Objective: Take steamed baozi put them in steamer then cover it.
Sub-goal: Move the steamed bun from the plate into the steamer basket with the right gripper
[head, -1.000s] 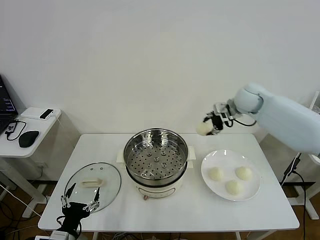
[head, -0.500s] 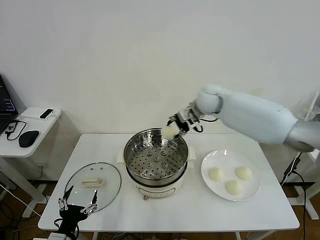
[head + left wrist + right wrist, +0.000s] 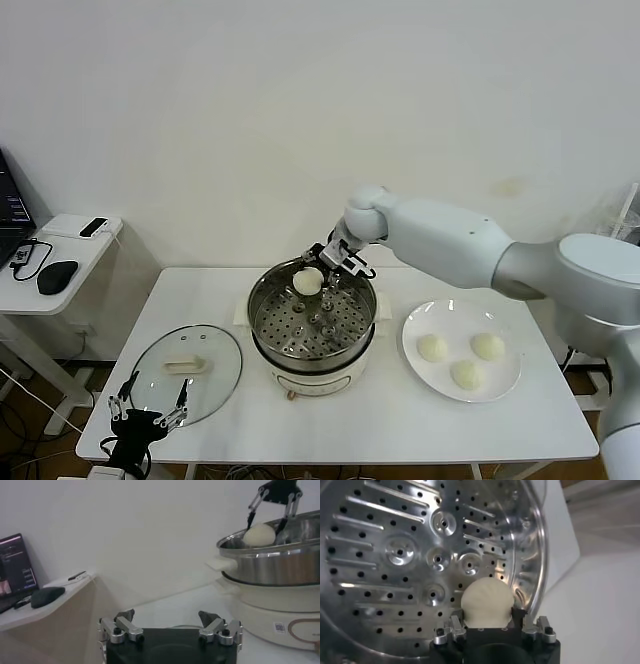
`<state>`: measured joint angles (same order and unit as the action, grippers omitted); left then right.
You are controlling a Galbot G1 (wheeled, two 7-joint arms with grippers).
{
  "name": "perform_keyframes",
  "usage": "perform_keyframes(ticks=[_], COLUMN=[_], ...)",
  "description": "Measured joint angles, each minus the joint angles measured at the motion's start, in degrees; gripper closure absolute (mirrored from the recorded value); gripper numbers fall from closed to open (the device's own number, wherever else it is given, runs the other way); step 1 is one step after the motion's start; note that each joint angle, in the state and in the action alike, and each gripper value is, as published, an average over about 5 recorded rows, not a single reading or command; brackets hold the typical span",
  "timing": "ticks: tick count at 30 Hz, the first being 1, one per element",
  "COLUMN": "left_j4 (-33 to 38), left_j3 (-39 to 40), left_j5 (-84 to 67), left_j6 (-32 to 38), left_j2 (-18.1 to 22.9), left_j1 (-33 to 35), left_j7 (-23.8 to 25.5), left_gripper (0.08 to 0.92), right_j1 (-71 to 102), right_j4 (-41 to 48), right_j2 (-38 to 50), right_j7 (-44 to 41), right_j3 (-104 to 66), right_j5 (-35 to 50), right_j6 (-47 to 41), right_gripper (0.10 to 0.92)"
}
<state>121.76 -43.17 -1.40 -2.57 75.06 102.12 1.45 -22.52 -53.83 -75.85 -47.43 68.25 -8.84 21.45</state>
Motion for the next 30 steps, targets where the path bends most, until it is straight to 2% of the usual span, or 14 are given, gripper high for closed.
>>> perform_keyframes(ticks=[10,13,15,19,30], left_j4=[0.4,0.6,0.8,1.0,0.9], left_j3=[-0.5,-0.6,-0.7,-0.8,-1.0], left_j5=[-0.3,-0.4,-0.4,-0.6,-1.6], left_j6=[0.0,-0.1,-0.1,-0.1,-0.7], left_j2=[0.0,0.0,0.0,-0.2,-1.7], left_j1=[0.0,0.1,0.2,0.4,-0.4], left_j7=[0.0,0.0,0.0,0.1,0.6], left_gripper=[0.177,0.177,0.177,0.177,0.177], right_j1=[1.1,0.9,0.6,-0.8,-8.4], right_j4=[3.1,3.1,2.7,0.5,-13.7], right_j2=[-2.2,-2.2,-2.0,-0.9,9.1], right_j7=[0.5,0.3,0.0,-0.7,-3.6], right_j3=[0.1,0.3,0.6,1.4,3.8], right_j5=[-4.0,-4.1,-3.6,-0.6,11.6], right_j6=[3.4,3.5,3.4,1.8,-10.7], right_gripper=[0.407,0.356,0.293,0.213,0.203])
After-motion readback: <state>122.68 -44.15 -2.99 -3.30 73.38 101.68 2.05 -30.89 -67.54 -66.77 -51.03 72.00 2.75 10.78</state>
